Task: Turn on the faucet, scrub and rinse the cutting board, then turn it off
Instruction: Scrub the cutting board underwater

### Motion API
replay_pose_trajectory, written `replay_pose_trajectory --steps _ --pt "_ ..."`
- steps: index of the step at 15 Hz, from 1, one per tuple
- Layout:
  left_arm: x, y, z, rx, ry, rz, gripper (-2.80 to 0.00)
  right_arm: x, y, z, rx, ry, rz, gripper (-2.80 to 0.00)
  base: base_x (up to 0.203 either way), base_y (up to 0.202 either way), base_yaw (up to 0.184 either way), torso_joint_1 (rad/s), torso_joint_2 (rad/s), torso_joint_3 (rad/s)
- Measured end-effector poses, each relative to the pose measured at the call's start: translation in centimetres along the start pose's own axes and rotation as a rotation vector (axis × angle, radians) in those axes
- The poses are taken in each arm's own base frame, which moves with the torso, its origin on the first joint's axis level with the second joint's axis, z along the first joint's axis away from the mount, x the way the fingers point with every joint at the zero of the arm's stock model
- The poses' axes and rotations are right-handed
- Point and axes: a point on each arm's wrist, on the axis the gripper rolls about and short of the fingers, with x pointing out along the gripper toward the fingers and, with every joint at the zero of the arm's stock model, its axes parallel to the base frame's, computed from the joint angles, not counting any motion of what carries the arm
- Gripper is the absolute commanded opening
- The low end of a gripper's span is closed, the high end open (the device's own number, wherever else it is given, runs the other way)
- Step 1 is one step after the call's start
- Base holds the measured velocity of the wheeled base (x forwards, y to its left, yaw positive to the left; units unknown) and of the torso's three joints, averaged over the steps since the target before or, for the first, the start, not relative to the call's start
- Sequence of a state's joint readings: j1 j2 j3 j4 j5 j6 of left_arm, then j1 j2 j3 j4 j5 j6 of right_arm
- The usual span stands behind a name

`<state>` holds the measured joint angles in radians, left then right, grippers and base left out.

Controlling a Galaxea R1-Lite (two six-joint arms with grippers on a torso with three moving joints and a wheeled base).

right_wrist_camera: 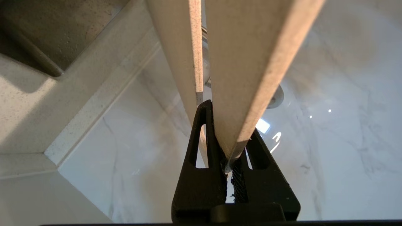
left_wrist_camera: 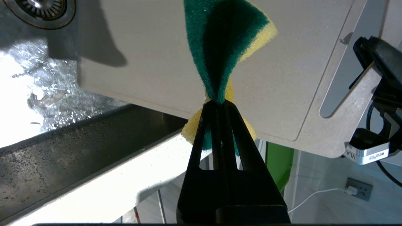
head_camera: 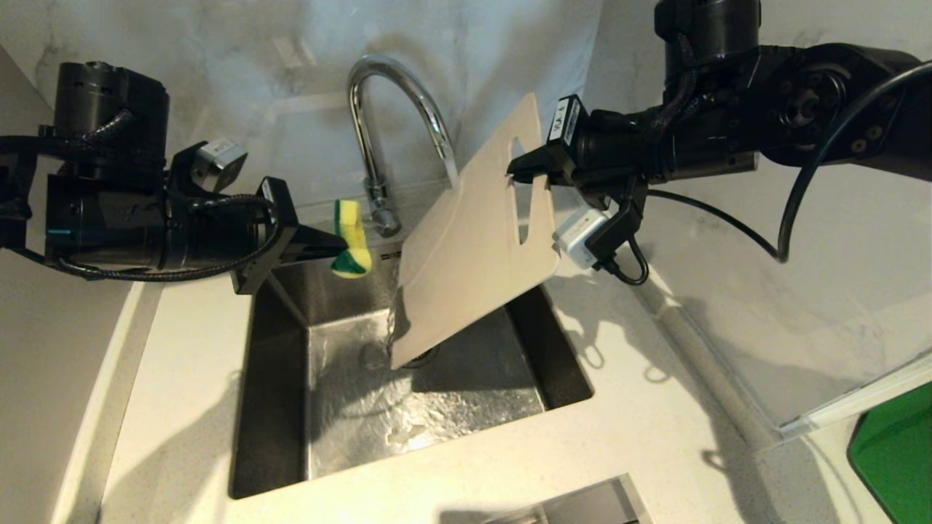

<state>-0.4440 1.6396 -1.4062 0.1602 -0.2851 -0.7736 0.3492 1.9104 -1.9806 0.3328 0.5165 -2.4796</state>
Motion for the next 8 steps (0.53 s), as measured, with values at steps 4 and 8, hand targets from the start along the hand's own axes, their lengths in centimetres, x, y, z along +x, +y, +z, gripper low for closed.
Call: replay_pose_trajectory --steps 4,8 --pt "0.09 -0.06 -0.12 0.001 0.005 -0.001 -2.80 0.32 0.39 0.01 0.005 -0.005 0.004 -2.80 0.000 0.000 0.000 0.000 0.00 0.000" --pt "0.28 0.02 -0.15 0.000 0.008 0.002 -2.80 0.52 0.56 0.07 0.007 -0.013 0.002 -2.80 0.000 0.000 0.000 0.000 0.00 0.000"
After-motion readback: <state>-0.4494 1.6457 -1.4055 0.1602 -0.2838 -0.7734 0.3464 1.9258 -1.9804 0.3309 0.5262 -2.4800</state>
